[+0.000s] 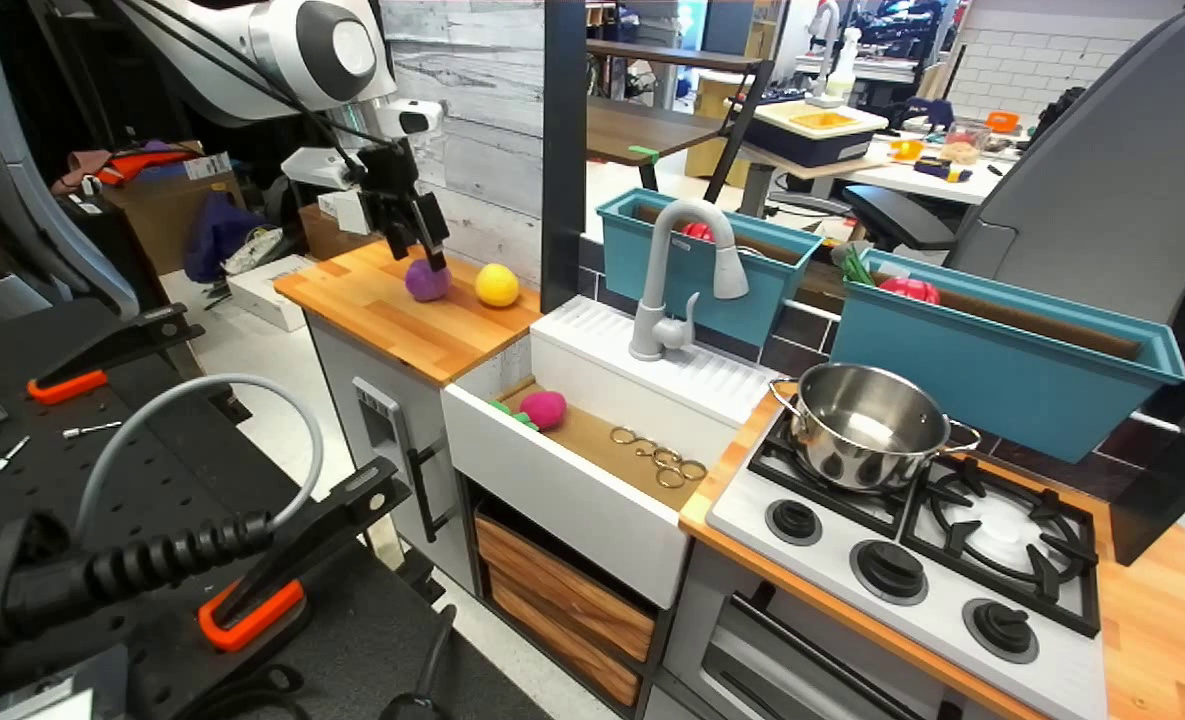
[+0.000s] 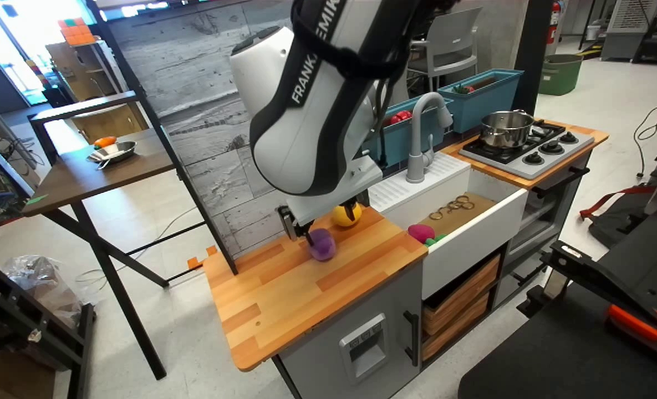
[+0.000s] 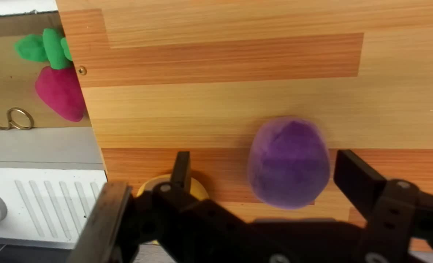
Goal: Move the purple object to the right
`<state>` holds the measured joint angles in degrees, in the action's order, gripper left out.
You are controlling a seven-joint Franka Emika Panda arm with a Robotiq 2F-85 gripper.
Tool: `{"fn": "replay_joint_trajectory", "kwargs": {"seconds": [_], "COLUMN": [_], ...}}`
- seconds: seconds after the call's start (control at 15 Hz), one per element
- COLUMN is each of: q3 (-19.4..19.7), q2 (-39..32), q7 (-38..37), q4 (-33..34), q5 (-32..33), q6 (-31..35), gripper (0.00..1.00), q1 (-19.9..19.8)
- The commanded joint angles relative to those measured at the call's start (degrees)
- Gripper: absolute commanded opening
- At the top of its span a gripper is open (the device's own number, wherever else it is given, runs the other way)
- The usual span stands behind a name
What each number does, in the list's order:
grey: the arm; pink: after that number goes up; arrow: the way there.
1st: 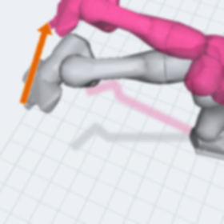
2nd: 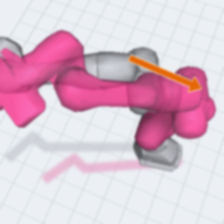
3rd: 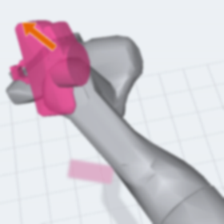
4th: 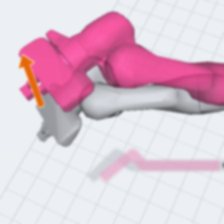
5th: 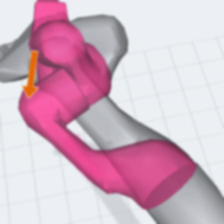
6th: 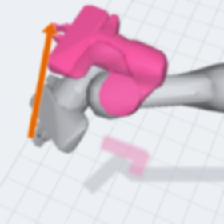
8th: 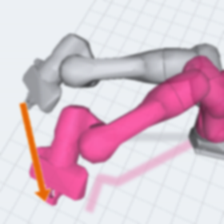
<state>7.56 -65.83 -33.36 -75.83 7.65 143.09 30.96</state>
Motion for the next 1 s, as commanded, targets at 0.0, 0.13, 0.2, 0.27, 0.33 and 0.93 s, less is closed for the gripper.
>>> {"fn": "replay_joint_trajectory", "kwargs": {"seconds": [0.0, 0.13, 0.2, 0.27, 0.33, 0.93], "q3": [0.9, 0.7, 0.6, 0.5, 0.2, -0.2], "q2": [-4.9, -6.7, -7.6, -8.3, -9.2, -10.4], "q7": [-2.0, -2.2, -2.1, -2.1, -2.1, -0.5], "q4": [6.4, 8.7, 9.8, 11.0, 12.2, 16.8], "q5": [0.7, 0.5, 0.4, 0.3, 0.1, 0.4], "q6": [-1.1, -1.4, -1.5, -1.7, -2.1, -5.1], "gripper": [1.00, 1.00, 1.00, 1.00, 1.00, 0.21], "q1": [0.4, 0.2, 0.1, 0.1, 0.0, 0.5]}}
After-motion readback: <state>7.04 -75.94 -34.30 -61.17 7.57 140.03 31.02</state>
